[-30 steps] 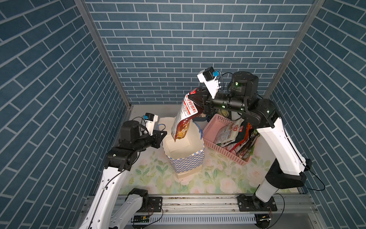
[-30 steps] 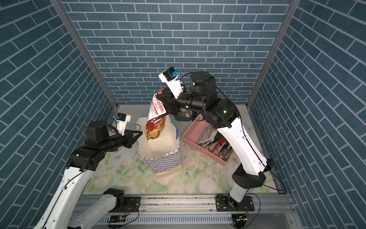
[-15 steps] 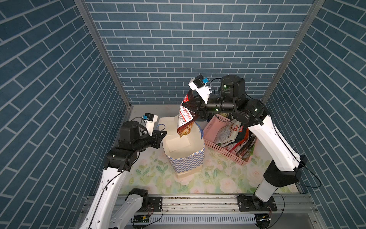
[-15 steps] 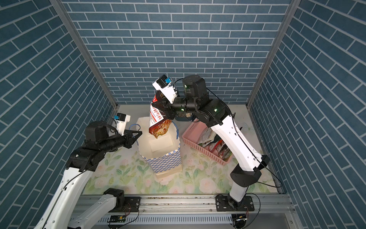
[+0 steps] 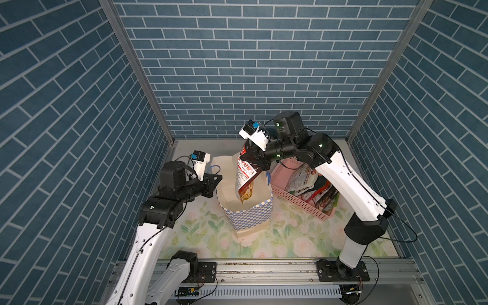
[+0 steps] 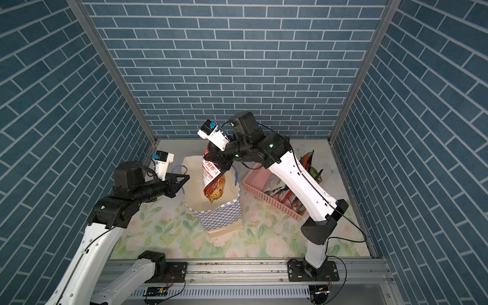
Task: Place the condiment packets inside the bag
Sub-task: Place the condiment packet in the paper bag.
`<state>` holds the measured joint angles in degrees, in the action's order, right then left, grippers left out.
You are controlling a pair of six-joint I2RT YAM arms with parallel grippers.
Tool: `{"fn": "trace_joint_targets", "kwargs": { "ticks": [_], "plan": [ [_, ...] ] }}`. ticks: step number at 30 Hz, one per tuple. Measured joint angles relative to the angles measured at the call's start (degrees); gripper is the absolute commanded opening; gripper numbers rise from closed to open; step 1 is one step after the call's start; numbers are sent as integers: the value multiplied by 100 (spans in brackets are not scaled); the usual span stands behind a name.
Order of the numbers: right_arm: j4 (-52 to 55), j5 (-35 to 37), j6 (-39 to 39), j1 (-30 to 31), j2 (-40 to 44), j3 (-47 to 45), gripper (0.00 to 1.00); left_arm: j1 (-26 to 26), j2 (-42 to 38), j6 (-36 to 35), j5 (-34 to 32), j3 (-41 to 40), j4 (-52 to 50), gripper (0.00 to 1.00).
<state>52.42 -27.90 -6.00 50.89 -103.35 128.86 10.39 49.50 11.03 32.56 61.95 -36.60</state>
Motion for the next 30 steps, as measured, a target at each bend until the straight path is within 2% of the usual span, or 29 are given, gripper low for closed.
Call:
{"fn": "trace_joint_targets", "kwargs": {
  "ticks": [10,22,30],
  "plan": [
    [426,713,-299,-4,-385,-17,0,0,0,0,-15,0,-4,0],
    [1060,1521,-697,68,-1303,273,0,0,13,-4,-15,0,-4,0],
    [1213,2094,-761,168,-1379,278,0,0,76,-9,-13,0,-2,0]
  ]
}}
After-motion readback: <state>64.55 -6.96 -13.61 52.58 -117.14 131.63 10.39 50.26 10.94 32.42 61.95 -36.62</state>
